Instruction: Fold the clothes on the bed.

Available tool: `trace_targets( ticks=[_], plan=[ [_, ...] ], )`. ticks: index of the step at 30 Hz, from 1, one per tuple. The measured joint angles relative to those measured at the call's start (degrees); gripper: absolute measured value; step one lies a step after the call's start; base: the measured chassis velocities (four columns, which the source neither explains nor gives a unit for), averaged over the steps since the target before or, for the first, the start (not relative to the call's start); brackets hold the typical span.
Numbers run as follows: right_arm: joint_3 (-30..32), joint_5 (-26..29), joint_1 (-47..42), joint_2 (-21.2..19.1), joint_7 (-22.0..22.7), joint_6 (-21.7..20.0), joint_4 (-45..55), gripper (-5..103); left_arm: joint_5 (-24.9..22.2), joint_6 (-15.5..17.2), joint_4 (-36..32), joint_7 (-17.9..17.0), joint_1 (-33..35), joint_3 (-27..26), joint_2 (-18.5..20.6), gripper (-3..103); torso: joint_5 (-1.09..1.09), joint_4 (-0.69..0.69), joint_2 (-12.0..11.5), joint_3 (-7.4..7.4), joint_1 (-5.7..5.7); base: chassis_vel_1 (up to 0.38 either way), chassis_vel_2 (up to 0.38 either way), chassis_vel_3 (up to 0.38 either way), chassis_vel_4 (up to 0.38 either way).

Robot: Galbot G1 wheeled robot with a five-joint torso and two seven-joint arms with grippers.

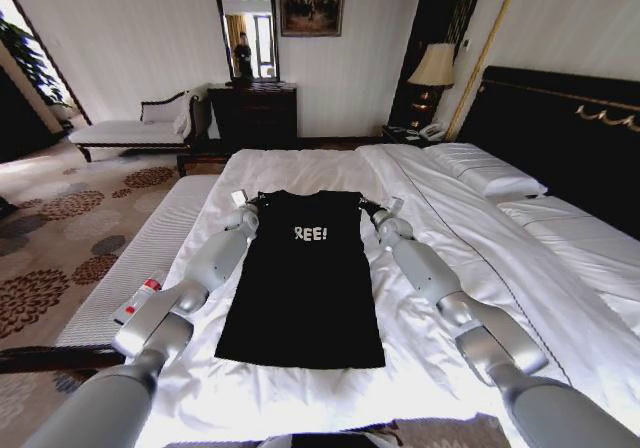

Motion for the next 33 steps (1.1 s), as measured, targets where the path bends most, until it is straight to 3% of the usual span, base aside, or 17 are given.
trace_targets(
  ticks=[7, 20, 33],
  plan=[
    [-1.66, -1.22, 0.91, 1.38, -0.08, 0.96, -3.39, 0, 0.77, -0.61, 4.88, 1.64, -2.96, 0.42, -1.57, 2, 0.00, -0.02, 0.00, -0.01, 0.00, 0.000, 0.000, 0.000, 0.000],
    [-2.10, -3.77, 2.38, 3.78, 0.09, 3.64, -8.35, 0, 2.54, -2.16, 7.13, 4.01, -1.93, -1.07, -1.92, 2, 0.00, -0.02, 0.00, -0.01, 0.00, 0.000, 0.000, 0.000, 0.000],
    [-3.20, -7.60, -1.83, 1.68, 1.00, 4.87, -0.60, 0, 3.88, -4.37, -1.54, 2.54, 5.52, -2.57, 1.03, 2, -0.01, -0.01, 0.00, -0.01, -0.01, 0.000, 0.000, 0.000, 0.000]
  ],
)
